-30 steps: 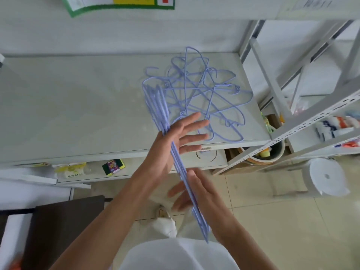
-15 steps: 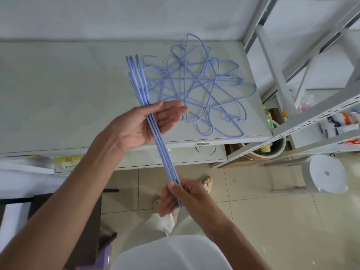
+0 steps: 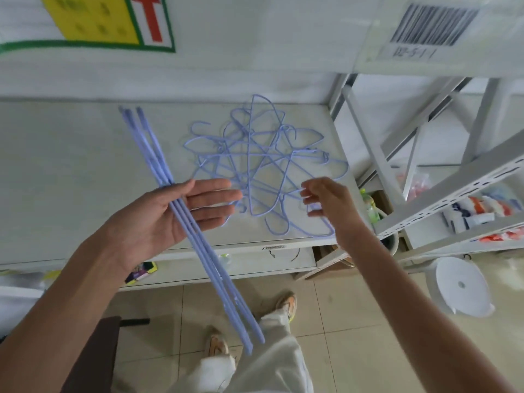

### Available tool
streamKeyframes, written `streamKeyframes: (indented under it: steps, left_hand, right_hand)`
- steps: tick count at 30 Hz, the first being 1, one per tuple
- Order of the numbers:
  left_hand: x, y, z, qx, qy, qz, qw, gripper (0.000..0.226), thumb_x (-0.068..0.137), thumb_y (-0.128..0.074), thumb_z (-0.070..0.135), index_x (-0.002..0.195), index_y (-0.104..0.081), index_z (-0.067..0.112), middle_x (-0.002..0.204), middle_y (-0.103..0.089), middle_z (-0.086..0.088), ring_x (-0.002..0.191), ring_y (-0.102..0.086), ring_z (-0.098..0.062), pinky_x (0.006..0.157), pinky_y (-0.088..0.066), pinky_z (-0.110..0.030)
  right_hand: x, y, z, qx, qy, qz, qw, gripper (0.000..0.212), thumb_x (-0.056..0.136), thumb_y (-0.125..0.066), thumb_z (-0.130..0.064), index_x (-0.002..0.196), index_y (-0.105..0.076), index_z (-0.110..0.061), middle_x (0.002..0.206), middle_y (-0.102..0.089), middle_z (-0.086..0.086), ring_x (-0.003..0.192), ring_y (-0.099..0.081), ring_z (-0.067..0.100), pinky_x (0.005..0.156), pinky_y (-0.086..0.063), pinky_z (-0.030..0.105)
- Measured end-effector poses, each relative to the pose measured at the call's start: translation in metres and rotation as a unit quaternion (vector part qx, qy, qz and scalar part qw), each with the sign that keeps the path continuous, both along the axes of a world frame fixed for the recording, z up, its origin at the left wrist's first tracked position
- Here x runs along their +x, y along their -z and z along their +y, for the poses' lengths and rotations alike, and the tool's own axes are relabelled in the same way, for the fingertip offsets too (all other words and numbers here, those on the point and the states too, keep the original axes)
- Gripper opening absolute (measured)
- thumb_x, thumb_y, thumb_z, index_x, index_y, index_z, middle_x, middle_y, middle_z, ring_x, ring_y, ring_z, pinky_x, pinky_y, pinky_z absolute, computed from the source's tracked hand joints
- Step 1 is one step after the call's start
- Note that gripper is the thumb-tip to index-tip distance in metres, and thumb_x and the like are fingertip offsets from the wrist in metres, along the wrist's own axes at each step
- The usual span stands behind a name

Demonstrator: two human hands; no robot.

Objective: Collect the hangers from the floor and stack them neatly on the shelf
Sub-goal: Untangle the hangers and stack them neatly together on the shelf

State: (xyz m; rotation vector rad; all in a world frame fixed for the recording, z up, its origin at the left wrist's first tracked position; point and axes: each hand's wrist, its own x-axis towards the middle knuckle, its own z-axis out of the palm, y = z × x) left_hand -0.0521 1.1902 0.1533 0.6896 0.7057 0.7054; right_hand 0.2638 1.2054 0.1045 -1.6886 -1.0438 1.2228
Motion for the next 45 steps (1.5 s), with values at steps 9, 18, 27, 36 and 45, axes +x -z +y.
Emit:
streamKeyframes:
  steps: [9,18,27,36,45]
  left_hand:
    - [0.000,0.018,-0.009,0.012,0.027,0.018,0.999,0.054,0.108,-0.022,0.027,0.139,-0.063,0.010,0.148,-0.057,-0.017,0.131,-0.060,-0.031,0.098,-0.056,-0.037]
    - [-0.003,0.025,-0.018,0.034,0.022,0.049,0.998,0.055,0.108,-0.021,0.029,0.142,-0.059,0.011,0.148,-0.056,-0.019,0.134,-0.057,-0.036,0.104,-0.053,-0.039]
    - [0.002,0.025,-0.017,-0.006,0.009,0.033,0.999,0.055,0.108,-0.021,0.031,0.141,-0.061,0.013,0.148,-0.057,-0.018,0.134,-0.057,-0.033,0.102,-0.054,-0.037]
    - [0.012,0.028,-0.013,-0.025,0.003,0.014,1.000,0.053,0.107,-0.024,0.029,0.137,-0.064,0.009,0.145,-0.059,-0.020,0.126,-0.064,-0.030,0.096,-0.057,-0.036]
    - [-0.004,0.028,-0.031,-0.026,0.006,0.004,1.000,0.053,0.108,-0.025,0.028,0.137,-0.064,0.009,0.145,-0.059,-0.020,0.126,-0.064,-0.030,0.099,-0.056,-0.037]
  right_hand:
    - [0.023,0.049,0.142,-0.110,-0.068,-0.334,0.934,0.042,0.096,-0.046,-0.036,0.116,-0.068,-0.006,0.105,-0.069,0.013,0.107,-0.067,0.036,0.091,-0.053,0.039]
    - [0.006,0.069,0.178,-0.126,-0.013,-0.343,0.931,0.049,0.089,-0.063,-0.048,0.120,-0.065,-0.011,0.124,-0.066,0.015,0.116,-0.063,0.035,0.082,-0.043,0.034]
    - [-0.001,0.061,0.172,-0.100,-0.029,-0.351,0.931,0.032,0.086,-0.068,-0.042,0.090,-0.058,-0.012,0.088,-0.059,0.007,0.088,-0.058,0.030,0.075,-0.044,0.034]
    - [0.005,0.074,0.138,-0.089,-0.022,-0.277,0.956,0.028,0.079,-0.051,-0.033,0.070,-0.069,-0.013,0.068,-0.074,0.004,0.074,-0.073,0.030,0.076,-0.061,0.038]
    - [-0.007,0.081,0.101,-0.090,-0.045,-0.294,0.951,0.052,0.089,-0.062,-0.061,0.110,-0.069,-0.014,0.106,-0.075,0.007,0.106,-0.066,0.027,0.089,-0.050,0.037]
